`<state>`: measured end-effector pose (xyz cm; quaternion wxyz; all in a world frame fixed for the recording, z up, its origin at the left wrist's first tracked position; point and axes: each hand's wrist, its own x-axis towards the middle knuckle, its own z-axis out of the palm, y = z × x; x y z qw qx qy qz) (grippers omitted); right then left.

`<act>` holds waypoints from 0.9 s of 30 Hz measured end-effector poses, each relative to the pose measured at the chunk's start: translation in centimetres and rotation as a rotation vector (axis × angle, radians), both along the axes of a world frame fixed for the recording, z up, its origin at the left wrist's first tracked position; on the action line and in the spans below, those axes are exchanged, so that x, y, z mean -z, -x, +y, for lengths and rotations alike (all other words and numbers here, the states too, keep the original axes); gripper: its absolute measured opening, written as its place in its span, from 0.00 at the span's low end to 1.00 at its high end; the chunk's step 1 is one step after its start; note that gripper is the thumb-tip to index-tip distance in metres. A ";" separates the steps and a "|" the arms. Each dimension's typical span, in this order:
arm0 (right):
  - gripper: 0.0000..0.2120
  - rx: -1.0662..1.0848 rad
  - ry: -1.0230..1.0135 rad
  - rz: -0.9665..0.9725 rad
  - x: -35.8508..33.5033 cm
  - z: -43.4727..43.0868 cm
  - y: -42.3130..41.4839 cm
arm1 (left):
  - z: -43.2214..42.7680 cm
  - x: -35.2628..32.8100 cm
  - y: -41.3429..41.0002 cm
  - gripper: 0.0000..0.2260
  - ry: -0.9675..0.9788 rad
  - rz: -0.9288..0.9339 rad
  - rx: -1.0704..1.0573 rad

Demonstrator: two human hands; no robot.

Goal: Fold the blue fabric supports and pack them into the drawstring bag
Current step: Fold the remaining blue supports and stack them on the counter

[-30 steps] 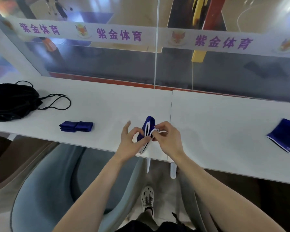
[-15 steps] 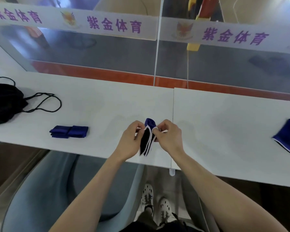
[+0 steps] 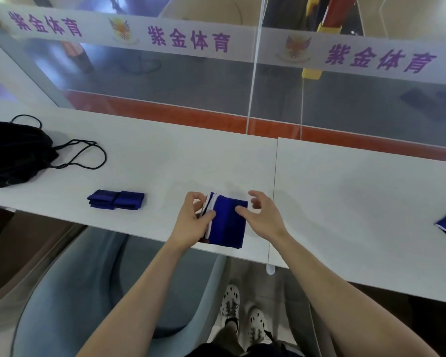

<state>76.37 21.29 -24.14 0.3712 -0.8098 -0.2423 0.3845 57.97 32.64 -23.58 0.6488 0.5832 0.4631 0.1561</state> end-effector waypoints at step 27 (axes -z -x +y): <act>0.29 -0.213 -0.051 -0.059 7.1 13.0 8.2 | 13.0 8.3 7.3 0.17 -0.212 0.298 -0.096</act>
